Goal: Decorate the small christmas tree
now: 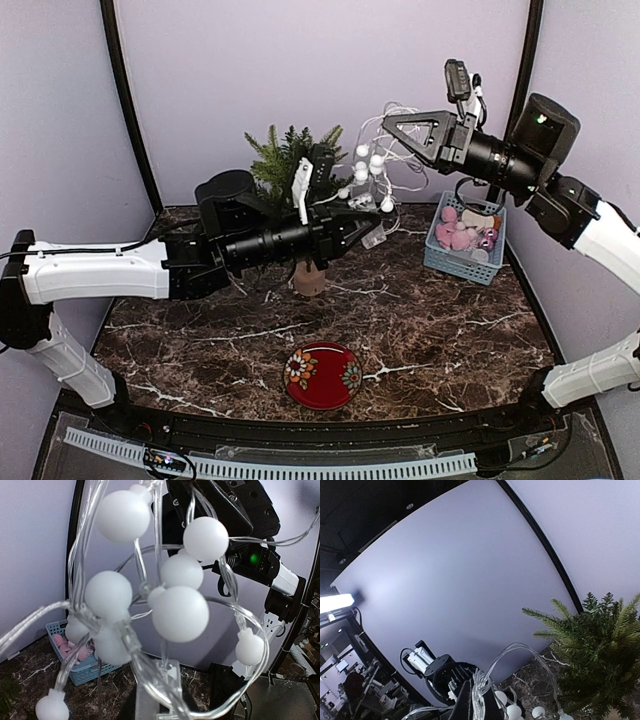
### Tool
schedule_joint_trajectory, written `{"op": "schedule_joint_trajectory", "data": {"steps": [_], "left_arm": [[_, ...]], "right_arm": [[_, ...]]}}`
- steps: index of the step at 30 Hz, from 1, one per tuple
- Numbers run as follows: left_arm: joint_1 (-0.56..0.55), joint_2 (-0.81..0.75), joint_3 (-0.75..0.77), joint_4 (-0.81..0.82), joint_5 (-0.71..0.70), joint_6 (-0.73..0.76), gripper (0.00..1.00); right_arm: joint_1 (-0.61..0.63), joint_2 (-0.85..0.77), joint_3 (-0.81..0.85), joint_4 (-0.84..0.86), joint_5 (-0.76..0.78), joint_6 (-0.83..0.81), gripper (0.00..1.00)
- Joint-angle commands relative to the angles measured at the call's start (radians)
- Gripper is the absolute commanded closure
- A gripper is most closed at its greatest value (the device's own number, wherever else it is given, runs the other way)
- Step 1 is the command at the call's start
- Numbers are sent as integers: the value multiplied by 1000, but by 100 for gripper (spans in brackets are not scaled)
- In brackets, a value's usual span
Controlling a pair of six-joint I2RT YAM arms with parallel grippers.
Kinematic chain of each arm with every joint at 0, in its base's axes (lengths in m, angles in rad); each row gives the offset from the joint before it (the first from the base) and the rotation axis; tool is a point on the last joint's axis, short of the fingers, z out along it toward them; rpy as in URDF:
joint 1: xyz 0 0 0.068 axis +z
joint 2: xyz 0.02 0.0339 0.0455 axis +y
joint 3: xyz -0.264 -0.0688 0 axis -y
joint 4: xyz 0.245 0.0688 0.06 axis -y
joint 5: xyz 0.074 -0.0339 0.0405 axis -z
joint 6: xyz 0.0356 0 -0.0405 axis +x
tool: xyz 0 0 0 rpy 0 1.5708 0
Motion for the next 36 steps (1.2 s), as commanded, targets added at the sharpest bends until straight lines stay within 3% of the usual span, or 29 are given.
{"op": "schedule_joint_trajectory", "data": {"steps": [1, 4, 7, 14, 16, 21, 23, 26, 27, 32, 36], "left_arm": [[-1, -74, -36, -98, 25, -6, 93], [-3, -102, -67, -194, 51, -22, 94], [-3, -138, -106, -323, 79, -43, 94], [-3, -78, -42, -621, 136, -37, 96], [-3, -49, -15, -705, 148, -30, 97], [-3, 19, 67, -834, 184, -27, 97], [-3, 47, 100, -885, 190, -27, 97], [-3, 88, 144, -970, 172, -31, 97], [-3, 93, 146, -978, 169, -32, 97], [-3, 84, 122, -960, 188, -57, 97], [-3, 85, 134, -968, 184, -60, 97]], "right_arm": [[7, -62, -51, -60, 182, -43, 100], [7, -122, -151, -103, 326, -32, 100], [6, -178, -266, -183, 480, 3, 89], [4, -225, -516, -291, 609, 60, 36], [3, -239, -559, -307, 606, 28, 27], [4, -311, -697, -175, 367, -152, 9], [4, -330, -720, -179, 344, -180, 6], [4, -343, -693, -352, 554, -172, 2], [4, -348, -684, -376, 555, -193, 2], [7, -359, -739, -204, 172, -240, 7], [55, -271, -789, -25, 53, -189, 16]]}}
